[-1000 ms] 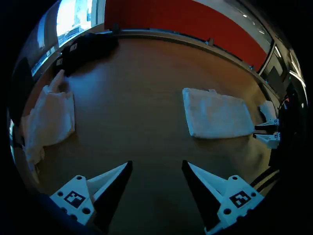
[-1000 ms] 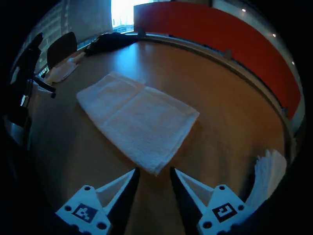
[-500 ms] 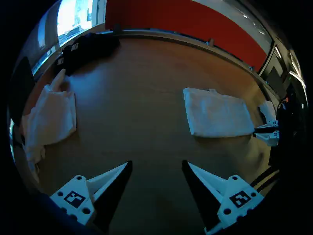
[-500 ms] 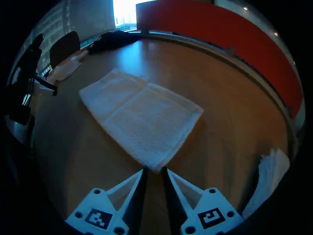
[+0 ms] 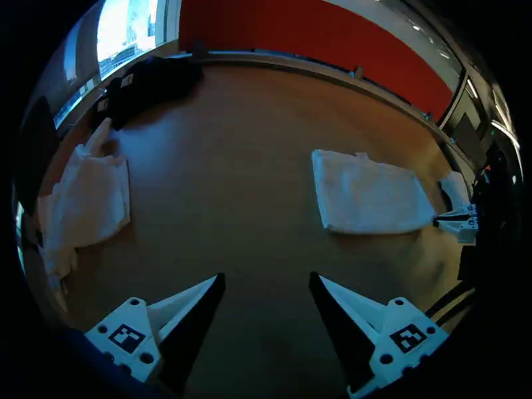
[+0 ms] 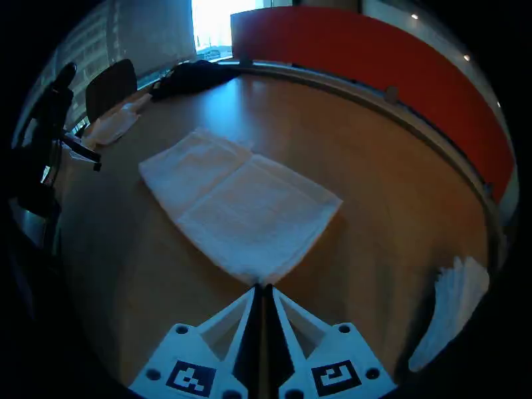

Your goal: Fold towel

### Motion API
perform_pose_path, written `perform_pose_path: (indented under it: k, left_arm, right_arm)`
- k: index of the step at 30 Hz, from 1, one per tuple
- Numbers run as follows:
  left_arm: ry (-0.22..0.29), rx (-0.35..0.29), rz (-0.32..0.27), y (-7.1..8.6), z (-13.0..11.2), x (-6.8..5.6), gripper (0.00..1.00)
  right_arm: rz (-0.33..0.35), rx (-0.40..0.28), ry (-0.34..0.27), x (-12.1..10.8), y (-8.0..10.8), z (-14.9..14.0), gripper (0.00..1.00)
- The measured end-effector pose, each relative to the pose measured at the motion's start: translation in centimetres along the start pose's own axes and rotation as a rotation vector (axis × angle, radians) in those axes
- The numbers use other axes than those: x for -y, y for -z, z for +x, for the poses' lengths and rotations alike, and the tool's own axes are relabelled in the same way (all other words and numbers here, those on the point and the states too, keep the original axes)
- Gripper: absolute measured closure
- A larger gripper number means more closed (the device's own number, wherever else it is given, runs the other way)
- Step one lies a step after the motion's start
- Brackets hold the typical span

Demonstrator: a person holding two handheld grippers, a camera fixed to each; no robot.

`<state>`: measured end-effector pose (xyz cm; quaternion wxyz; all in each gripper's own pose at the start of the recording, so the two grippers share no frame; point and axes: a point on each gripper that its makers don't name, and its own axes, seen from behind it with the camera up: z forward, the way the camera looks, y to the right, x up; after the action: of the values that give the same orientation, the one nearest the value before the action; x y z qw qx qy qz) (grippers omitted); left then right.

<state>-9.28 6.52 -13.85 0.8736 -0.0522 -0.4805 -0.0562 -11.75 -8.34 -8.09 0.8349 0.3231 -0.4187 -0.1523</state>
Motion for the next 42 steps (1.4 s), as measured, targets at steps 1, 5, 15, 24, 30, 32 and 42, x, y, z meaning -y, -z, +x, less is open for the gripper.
perform_pose_path:
  k: [1,5,15,24,30,32,42]
  left_arm:
    - [0.0,-0.001,0.0,0.0,0.0,0.0,0.06]
    - [0.001,-0.003,-0.002,0.0,0.2,0.0,0.06]
    - [0.007,-0.014,-0.01,0.2,0.8,-0.1,0.06]
    - [0.009,-0.012,-0.016,0.5,0.6,-0.2,0.06]
    - [0.009,-0.009,-0.019,0.7,0.4,-0.3,0.06]
    - [0.01,-0.009,-0.021,0.7,0.4,-0.4,0.06]
    - [0.012,-0.01,-0.027,0.9,0.2,-0.7,0.06]
  right_arm:
    - [-0.005,-0.006,0.001,-0.1,0.2,0.3,0.94]
    - [-0.022,-0.033,0.005,-0.3,1.3,1.5,0.93]
    - [-0.06,-0.111,0.057,-0.9,5.2,5.2,0.93]
    - [-0.076,-0.169,0.104,-1.1,8.2,8.2,0.93]
    - [-0.081,-0.191,0.129,-1.3,9.7,9.6,0.93]
    - [-0.085,-0.195,0.132,-1.5,10.0,9.9,0.93]
    - [-0.085,-0.188,0.144,-1.6,9.5,10.1,0.93]
